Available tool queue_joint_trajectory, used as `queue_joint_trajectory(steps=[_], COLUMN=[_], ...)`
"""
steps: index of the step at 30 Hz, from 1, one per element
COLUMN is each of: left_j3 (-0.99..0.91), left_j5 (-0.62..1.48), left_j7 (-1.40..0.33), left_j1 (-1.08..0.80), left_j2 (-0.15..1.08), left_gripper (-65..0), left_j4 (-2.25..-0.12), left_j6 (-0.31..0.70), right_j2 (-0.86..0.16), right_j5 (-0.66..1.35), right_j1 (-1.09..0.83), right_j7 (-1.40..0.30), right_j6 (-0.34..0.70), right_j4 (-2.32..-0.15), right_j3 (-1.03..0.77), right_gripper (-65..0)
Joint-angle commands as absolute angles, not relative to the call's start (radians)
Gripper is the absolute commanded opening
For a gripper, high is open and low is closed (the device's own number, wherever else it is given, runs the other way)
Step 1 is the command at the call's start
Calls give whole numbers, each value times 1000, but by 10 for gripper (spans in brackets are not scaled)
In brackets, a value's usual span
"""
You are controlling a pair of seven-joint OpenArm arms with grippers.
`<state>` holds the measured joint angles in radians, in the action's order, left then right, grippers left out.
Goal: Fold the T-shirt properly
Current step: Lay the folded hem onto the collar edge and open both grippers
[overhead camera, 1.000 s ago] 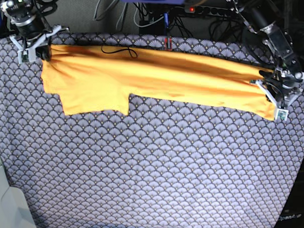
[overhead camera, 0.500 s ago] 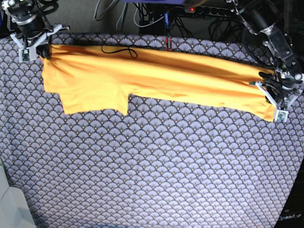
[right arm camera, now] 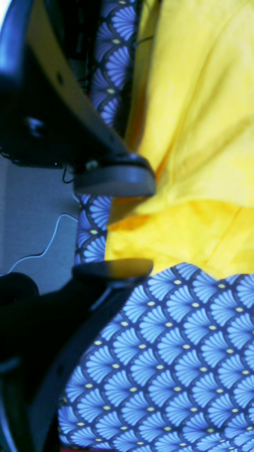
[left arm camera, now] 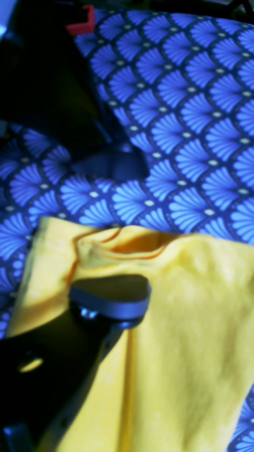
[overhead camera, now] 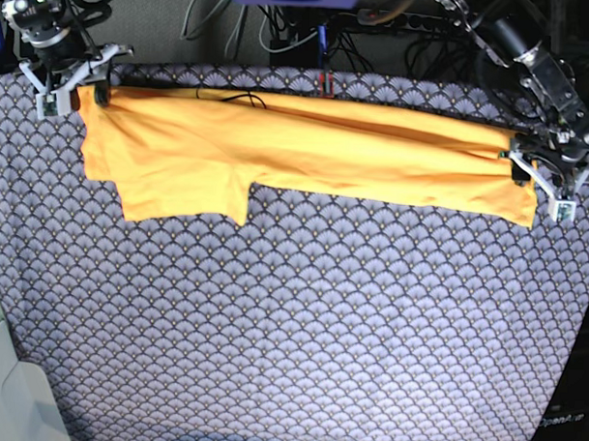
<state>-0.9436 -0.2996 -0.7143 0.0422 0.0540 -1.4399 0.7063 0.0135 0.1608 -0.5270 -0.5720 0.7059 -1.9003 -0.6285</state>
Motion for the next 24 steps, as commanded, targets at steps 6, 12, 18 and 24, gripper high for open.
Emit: queue_joint_trajectory(steps=[6, 12, 18, 24], left_j3=[-1050, -1053, -1053, -1055], left_j5=[-305, -306, -305, -305], left_j7=[-713, -710, -714, -716], left_j1=[91, 74, 76, 76], left_j2=[71, 70, 68, 68], left_gripper=[-237, -237, -237, -236], left_j4=[-1452, -1449, -1449, -1449], left_j6=[698, 698, 698, 698], right_j2=[10, 22, 19, -41], right_j5=[176, 171, 170, 125], right_j1=[-496, -423, -417, -349], right_j7=[-547, -558, -558, -618], right_j6=[698, 698, 698, 698], right_j4=[-1920, -1920, -1920, -1919], right_j3=[-745, -862, -819, -677], right_gripper=[-343, -340, -339, -339])
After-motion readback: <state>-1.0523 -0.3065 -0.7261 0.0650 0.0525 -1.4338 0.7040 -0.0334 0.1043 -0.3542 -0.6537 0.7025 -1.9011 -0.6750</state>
